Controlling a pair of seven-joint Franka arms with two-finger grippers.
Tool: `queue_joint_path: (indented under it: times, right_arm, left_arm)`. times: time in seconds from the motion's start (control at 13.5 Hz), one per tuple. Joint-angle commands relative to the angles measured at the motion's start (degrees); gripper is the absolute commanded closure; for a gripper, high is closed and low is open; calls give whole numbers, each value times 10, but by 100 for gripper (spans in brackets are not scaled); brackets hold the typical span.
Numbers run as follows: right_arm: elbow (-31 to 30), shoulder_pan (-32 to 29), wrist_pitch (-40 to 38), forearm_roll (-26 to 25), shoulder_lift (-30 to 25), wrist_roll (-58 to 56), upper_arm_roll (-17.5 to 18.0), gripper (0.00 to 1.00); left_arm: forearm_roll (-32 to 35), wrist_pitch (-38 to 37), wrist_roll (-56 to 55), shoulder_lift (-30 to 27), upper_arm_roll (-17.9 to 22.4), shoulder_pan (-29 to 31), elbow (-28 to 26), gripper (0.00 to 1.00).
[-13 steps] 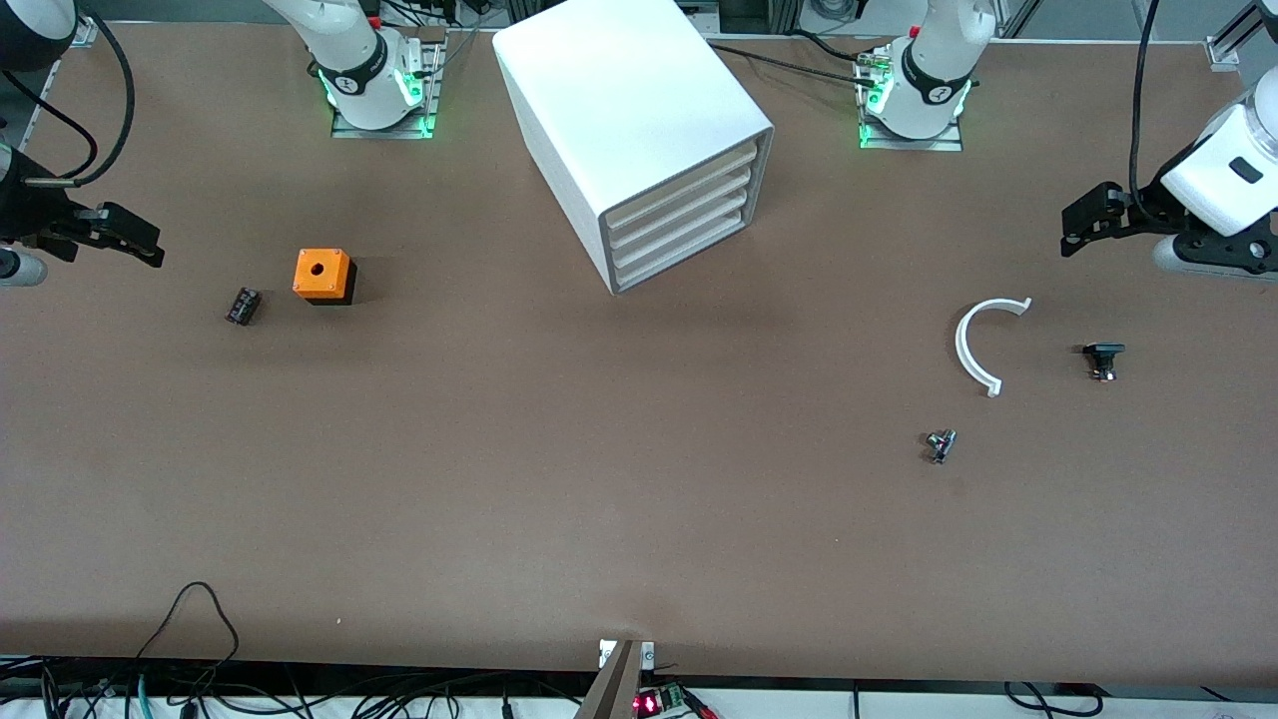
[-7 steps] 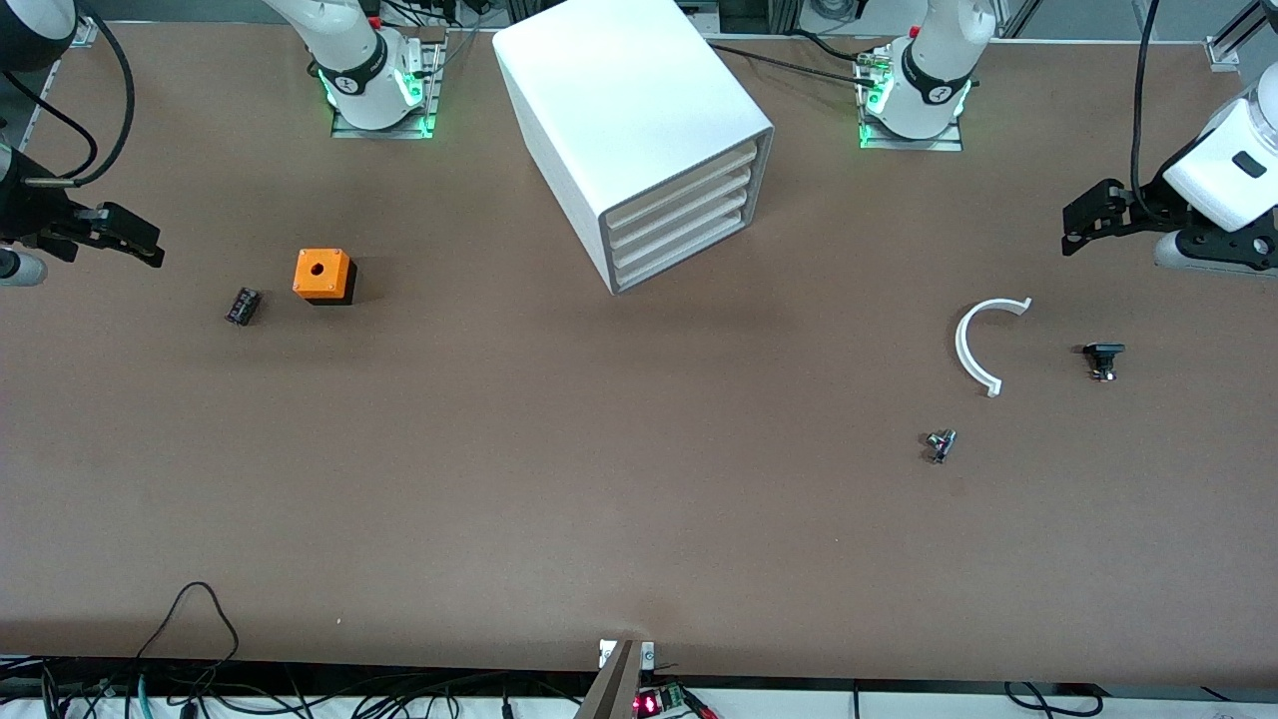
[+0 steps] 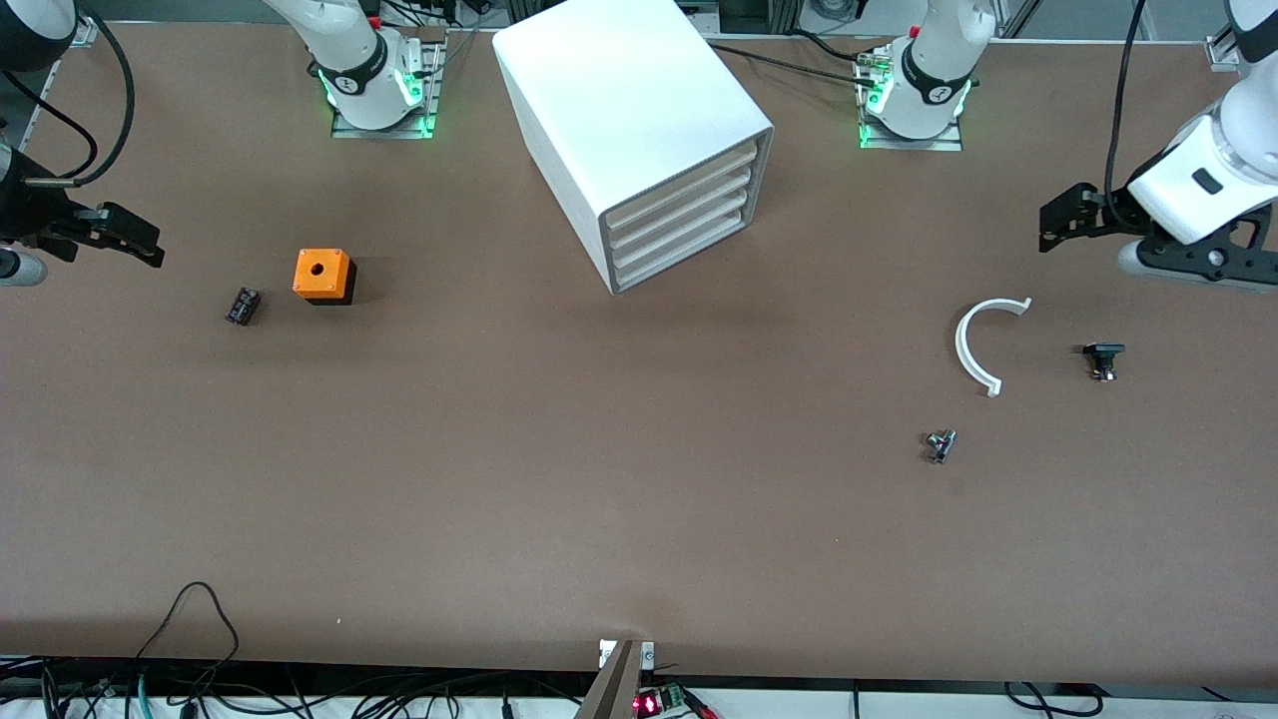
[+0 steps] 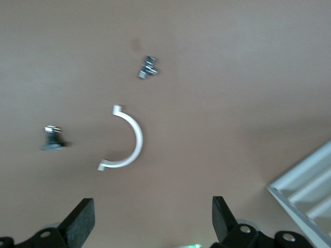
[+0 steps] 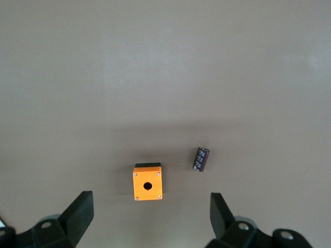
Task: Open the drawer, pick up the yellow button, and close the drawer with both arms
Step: 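Reach the left gripper to the top drawer front and grip it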
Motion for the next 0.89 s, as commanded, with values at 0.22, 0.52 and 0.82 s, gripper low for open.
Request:
queue_joint_path:
  times: [0.22,0.52,0.82]
  right_arm:
    - [7,-4,-8,4,-1,-10,1,0]
    - [7,-4,-8,4,-1,-10,1,0]
    - [7,-4,-8,5,-1,-9,1,0]
  left_arm:
    - [-175,-4,15,40,-2,5,-56,0]
    - [-338,29,20,48,-22,6,-180,0]
    - [-468,81,42,56,-85,5,-275,0]
